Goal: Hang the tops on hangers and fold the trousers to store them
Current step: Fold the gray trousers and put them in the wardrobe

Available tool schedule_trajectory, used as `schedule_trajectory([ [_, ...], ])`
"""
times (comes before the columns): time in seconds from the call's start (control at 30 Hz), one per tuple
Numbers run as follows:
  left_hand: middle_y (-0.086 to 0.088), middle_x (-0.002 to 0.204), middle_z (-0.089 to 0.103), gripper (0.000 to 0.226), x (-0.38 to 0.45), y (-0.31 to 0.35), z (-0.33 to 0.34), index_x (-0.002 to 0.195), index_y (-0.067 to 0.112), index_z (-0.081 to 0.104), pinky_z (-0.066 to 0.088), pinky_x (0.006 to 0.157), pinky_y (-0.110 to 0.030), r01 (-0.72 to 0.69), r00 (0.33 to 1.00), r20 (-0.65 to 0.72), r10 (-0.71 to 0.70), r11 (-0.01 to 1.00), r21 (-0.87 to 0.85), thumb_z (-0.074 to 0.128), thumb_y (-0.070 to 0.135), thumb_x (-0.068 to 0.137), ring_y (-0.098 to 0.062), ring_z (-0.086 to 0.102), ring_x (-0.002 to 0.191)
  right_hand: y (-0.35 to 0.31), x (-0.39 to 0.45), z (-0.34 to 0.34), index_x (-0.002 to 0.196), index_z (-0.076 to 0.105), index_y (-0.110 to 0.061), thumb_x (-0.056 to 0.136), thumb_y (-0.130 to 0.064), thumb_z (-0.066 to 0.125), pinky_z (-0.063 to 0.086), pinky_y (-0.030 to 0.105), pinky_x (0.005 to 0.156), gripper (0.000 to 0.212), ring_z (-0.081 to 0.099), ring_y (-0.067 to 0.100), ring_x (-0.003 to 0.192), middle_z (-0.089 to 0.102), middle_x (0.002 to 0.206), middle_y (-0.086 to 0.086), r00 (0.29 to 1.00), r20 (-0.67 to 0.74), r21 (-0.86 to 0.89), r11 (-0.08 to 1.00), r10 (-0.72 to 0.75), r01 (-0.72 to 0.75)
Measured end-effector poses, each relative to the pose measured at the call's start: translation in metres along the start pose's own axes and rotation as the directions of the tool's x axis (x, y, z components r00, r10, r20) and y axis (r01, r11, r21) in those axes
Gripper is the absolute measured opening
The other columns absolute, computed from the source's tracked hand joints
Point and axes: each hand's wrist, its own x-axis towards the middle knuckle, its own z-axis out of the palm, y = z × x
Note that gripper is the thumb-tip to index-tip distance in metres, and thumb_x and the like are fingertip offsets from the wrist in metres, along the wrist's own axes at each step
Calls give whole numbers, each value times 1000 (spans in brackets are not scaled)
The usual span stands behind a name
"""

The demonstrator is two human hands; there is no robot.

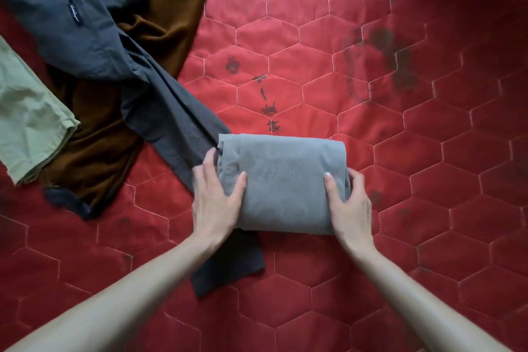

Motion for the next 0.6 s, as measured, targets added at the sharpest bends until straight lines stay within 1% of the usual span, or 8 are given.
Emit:
schedule_trajectory([
  [0.07, -9, 148, 40, 66, -6, 9, 7, 157, 20, 34, 38, 114, -46, -254, 950, -139, 280, 951, 178, 57, 41, 98, -31, 43, 135, -7, -3, 6, 148, 47, -15, 103, -43, 56, 38, 37, 112, 53, 50, 27, 136, 54, 143, 8, 949, -183, -172, 958, -258, 228],
  [0.1, -12, 154, 38, 64, -8, 14, 11, 157, 15, 36, 33, 119, -48, -399, 895, -106, 433, 884, 242, 54, 36, 99, -33, 39, 142, -12, -4, 11, 153, 41, -10, 105, -36, 54, 32, 39, 119, 57, 43, 29, 145, 48, 151, 13, 883, -182, -262, 887, -432, 380],
  [0.17, -13, 165, 32, 61, -10, 22, 25, 159, 14, 37, 22, 127, -50, -612, 772, 29, 635, 729, 306, 50, 33, 102, -32, 27, 155, -20, -6, 26, 160, 33, -11, 107, -33, 46, 21, 42, 127, 59, 30, 27, 156, 38, 164, 11, 745, -25, -399, 690, -667, 604],
  [0.2, -13, 168, 29, 62, -8, 23, 32, 160, 13, 36, 18, 128, -51, -665, 730, 99, 677, 669, 331, 50, 31, 102, -30, 22, 158, -23, -6, 34, 162, 30, -13, 108, -34, 43, 18, 44, 129, 60, 24, 24, 159, 34, 168, 8, 713, 54, -431, 628, -699, 648],
  [0.27, -11, 170, 24, 64, -1, 18, 42, 161, 15, 34, 17, 128, -53, -683, 714, 183, 676, 614, 397, 51, 34, 103, -28, 18, 159, -21, -2, 45, 164, 30, -14, 108, -39, 40, 17, 47, 130, 62, 19, 22, 160, 29, 171, 5, 730, 138, -477, 601, -669, 641],
  [0.4, -6, 173, 17, 72, 14, -4, 51, 164, 21, 26, 15, 127, -57, -567, 801, 130, 584, 670, 480, 44, 54, 102, -26, 12, 161, -2, 14, 47, 163, 33, -14, 105, -45, 41, 16, 49, 129, 66, 20, 21, 160, 27, 171, 4, 796, 118, -493, 661, -594, 566],
  [0.5, -1, 175, 9, 79, 17, -15, 59, 166, 27, 18, 11, 128, -57, -518, 838, 96, 537, 728, 449, 43, 61, 99, -25, 3, 161, 11, 22, 48, 163, 33, -13, 104, -43, 46, 17, 52, 129, 68, 15, 21, 161, 24, 172, 6, 789, 121, -367, 711, -602, 599],
  [0.6, 1, 175, 8, 82, 24, -19, 60, 166, 28, 20, 7, 128, -55, -525, 846, 107, 522, 782, 336, 47, 62, 97, -26, 0, 161, 14, 31, 47, 163, 28, -10, 103, -41, 48, 17, 52, 129, 70, 10, 22, 162, 20, 172, 8, 805, 149, -223, 774, -574, 593],
])
